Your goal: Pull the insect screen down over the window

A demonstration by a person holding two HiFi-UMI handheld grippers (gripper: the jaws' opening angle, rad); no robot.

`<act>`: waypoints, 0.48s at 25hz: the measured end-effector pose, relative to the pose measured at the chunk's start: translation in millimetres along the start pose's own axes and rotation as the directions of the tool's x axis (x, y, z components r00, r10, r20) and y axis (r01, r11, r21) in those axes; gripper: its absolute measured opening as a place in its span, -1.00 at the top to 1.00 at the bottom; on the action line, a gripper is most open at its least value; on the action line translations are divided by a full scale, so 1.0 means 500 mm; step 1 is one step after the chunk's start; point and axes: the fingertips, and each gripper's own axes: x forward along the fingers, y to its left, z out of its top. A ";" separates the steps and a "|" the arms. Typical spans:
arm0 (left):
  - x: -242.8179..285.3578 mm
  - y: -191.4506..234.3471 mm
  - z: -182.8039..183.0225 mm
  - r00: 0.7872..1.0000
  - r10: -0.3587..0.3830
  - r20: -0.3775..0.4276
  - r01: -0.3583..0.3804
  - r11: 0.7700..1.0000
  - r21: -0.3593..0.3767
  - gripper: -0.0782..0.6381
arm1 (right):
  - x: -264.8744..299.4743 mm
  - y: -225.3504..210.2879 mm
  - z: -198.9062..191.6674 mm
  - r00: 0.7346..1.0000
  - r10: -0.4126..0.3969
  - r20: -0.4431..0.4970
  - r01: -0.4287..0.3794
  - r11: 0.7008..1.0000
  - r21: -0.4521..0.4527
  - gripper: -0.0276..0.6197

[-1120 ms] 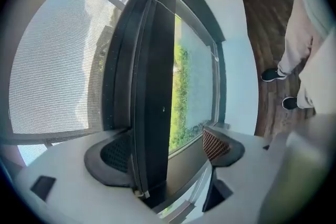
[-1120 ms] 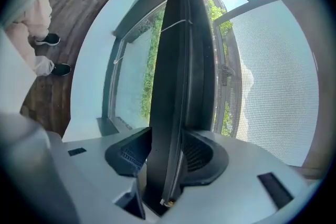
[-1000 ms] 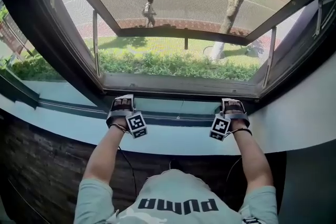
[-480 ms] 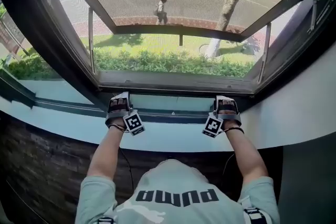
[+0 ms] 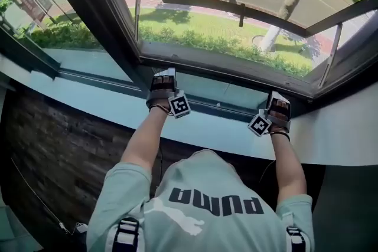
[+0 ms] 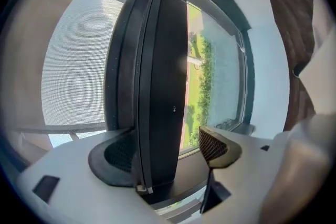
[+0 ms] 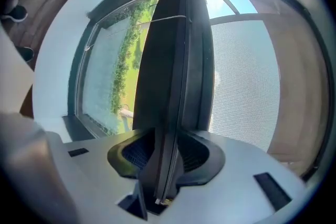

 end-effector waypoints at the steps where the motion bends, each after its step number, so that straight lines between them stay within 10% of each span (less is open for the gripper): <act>1: -0.003 -0.005 0.001 1.000 -0.017 0.001 0.017 1.000 -0.009 -0.28 | -0.005 0.008 0.005 0.999 0.045 0.006 -0.046 0.999 0.017 0.47; 5: -0.011 -0.026 -0.014 0.997 -0.070 -0.024 0.070 0.997 0.019 -0.26 | -0.015 0.011 0.011 0.997 0.076 0.014 -0.076 0.997 0.000 0.47; 12: 0.012 -0.027 -0.028 0.998 0.017 -0.054 -0.016 1.000 0.020 -0.07 | 0.022 -0.016 0.009 0.983 -0.182 -0.014 0.182 0.983 0.034 0.56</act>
